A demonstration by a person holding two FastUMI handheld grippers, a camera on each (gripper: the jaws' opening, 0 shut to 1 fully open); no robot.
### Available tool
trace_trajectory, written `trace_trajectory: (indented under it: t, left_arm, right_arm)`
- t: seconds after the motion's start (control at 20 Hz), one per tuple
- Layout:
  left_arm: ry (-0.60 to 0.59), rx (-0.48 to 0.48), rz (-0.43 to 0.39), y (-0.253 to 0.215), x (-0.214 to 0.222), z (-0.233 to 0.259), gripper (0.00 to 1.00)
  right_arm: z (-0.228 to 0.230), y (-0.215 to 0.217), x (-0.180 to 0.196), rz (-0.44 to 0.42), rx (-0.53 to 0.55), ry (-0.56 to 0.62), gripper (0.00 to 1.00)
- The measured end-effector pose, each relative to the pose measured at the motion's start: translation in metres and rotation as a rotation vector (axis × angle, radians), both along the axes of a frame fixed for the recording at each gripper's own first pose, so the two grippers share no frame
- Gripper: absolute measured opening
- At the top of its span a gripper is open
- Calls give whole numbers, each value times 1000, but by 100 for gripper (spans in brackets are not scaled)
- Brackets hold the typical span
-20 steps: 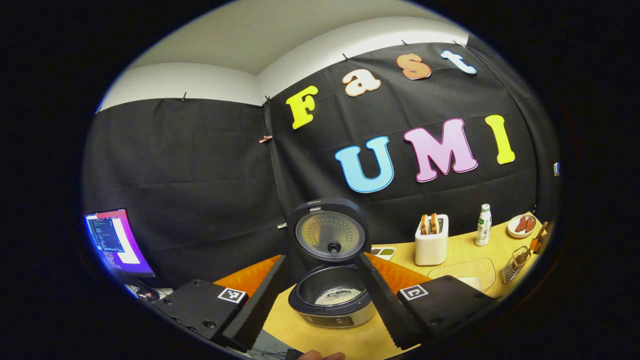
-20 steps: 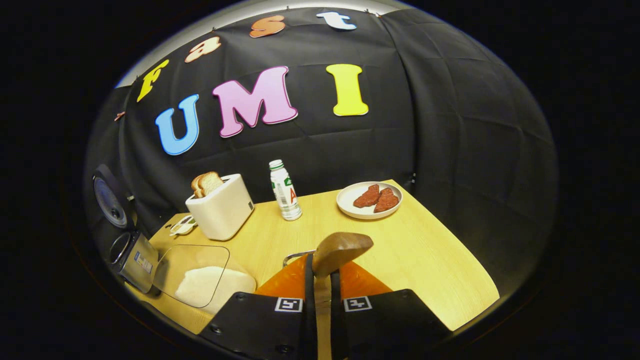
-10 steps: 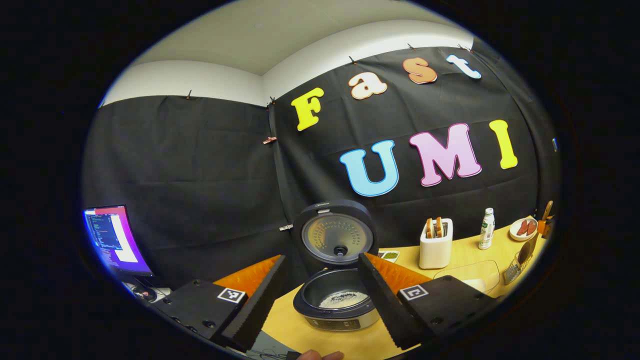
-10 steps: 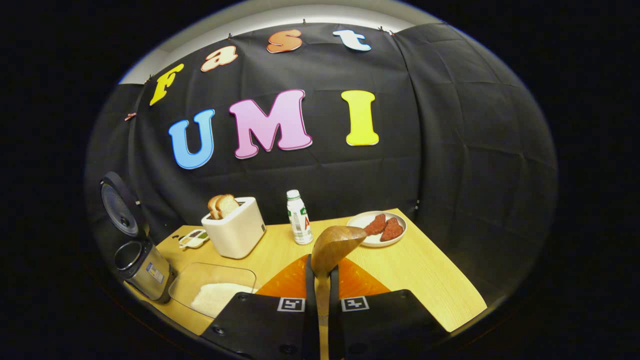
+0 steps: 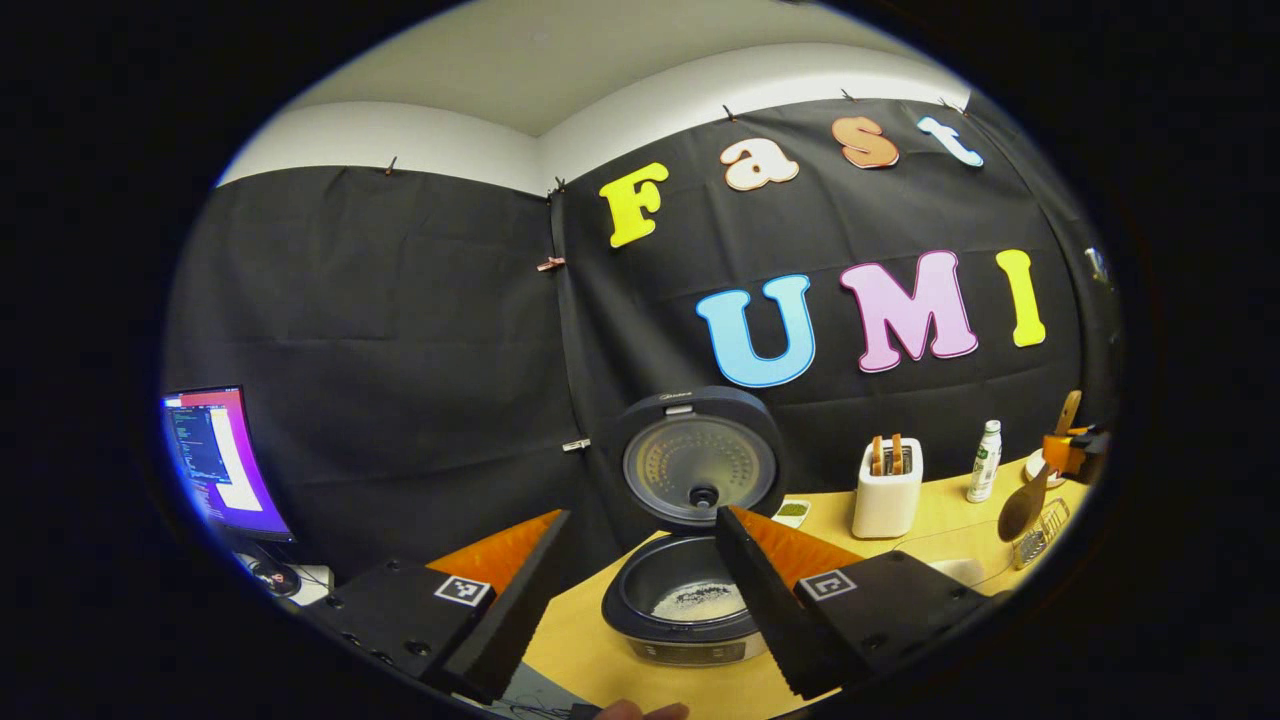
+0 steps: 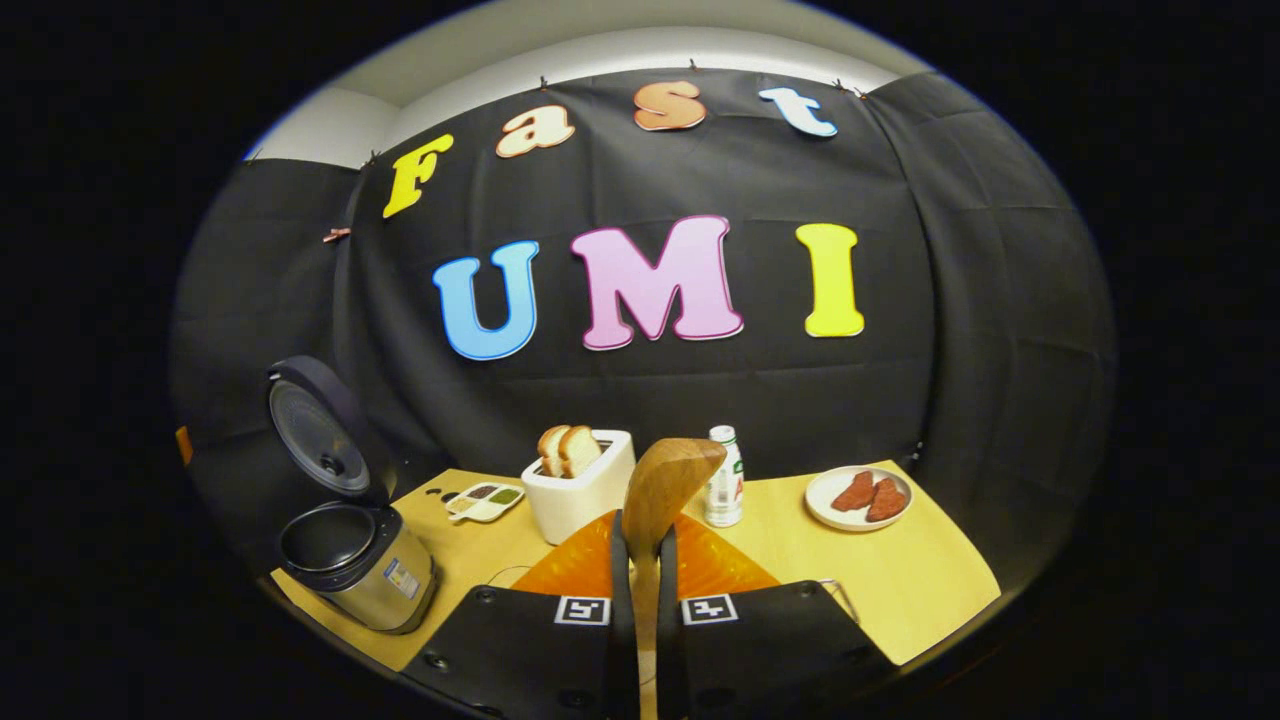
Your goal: Close the left gripper, press the button to open the rice cooker; take a wooden spoon from the chopstick holder with the right hand, scoop a spoonful of rice and pour it into the rice cooker, then put the wooden spoon back into the chopstick holder.
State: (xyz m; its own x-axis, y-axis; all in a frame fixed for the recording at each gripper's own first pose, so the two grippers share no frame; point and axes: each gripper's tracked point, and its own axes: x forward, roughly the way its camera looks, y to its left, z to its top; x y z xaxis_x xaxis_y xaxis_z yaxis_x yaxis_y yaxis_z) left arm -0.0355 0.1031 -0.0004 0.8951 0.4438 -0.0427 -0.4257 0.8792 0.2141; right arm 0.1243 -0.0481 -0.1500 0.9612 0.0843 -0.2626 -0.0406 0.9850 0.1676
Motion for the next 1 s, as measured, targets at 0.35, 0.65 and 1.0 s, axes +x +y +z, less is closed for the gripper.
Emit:
trace_trajectory:
  t: [0.35,0.65,1.0]
  left_arm:
    - [10,31,-27,47,15,6,96]
    - [49,24,-37,79,28,-9,96]
    - [55,10,-51,94,33,-14,96]
  right_arm:
    - [-64,45,31,-21,-46,85,11]
    - [-108,67,44,-63,-65,157,12]
    - [-110,129,23,-22,45,207,11]
